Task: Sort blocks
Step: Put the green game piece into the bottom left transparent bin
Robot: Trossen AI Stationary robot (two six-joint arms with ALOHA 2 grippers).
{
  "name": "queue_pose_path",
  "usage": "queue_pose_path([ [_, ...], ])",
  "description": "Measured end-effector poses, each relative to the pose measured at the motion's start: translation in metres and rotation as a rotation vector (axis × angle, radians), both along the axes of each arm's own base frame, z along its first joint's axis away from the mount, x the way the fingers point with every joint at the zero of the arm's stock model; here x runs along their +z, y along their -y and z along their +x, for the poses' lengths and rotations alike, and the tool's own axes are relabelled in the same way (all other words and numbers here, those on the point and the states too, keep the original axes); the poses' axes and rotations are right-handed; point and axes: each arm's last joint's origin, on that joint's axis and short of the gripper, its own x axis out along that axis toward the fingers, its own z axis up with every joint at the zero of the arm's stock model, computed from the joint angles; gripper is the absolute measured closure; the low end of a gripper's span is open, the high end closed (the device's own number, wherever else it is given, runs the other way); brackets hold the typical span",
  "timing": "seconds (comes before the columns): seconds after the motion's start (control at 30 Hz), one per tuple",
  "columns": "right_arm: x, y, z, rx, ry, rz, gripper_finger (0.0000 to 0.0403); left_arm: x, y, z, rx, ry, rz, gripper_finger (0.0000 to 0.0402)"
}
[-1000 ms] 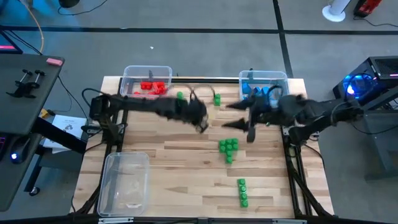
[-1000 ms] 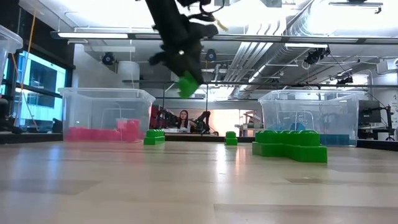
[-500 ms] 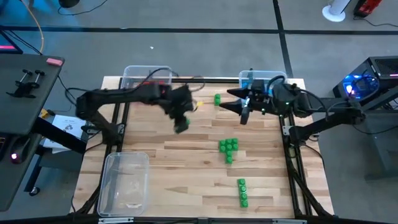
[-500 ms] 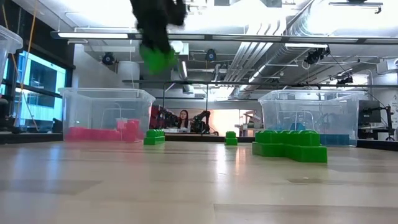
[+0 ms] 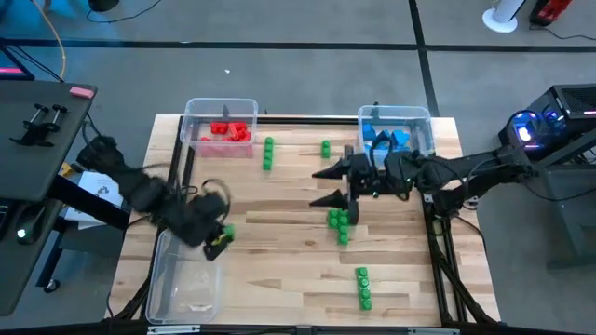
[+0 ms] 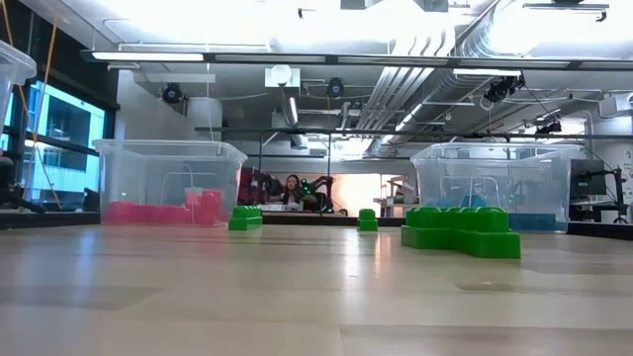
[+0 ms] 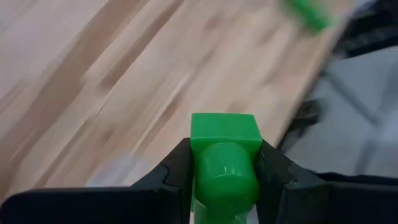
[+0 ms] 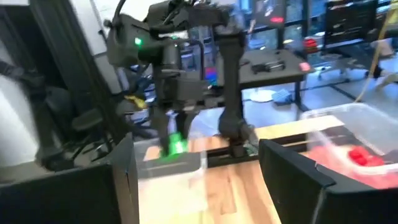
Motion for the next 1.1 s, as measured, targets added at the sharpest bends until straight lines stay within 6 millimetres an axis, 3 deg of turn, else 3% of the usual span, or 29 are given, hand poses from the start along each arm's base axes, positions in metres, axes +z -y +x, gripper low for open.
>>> queue_pose_path([
  [0.13, -0.006, -0.013, 0.004, 0.039, -0.017, -0.001, 0.0188, -0.018, 0.021, -0.026, 0.121, -0.238, 0.032, 0.0317],
  [0.27, -0.006, -0.021, 0.002, 0.067, -0.017, -0.001, 0.0188, -0.028, 0.032, -0.037, 0.213, -0.399, 0.033, 0.0313],
  [0.53, -0.005, -0.024, 0.000, 0.079, -0.012, -0.006, 0.0188, -0.031, 0.037, -0.036, 0.268, -0.449, -0.019, 0.0184],
  [0.73, -0.004, -0.024, 0.000, 0.079, -0.010, -0.015, 0.0188, -0.025, 0.033, -0.032, 0.300, -0.351, -0.060, 0.0132],
  [0.93, -0.007, -0.024, -0.001, 0.082, -0.041, 0.003, 0.0188, -0.011, 0.023, 0.001, 0.277, 0.128, 0.080, 0.0129],
  [1.1, -0.027, -0.025, -0.005, 0.062, -0.262, 0.219, 0.0188, -0.009, -0.010, 0.029, 0.102, 0.111, 0.287, 0.0129],
])
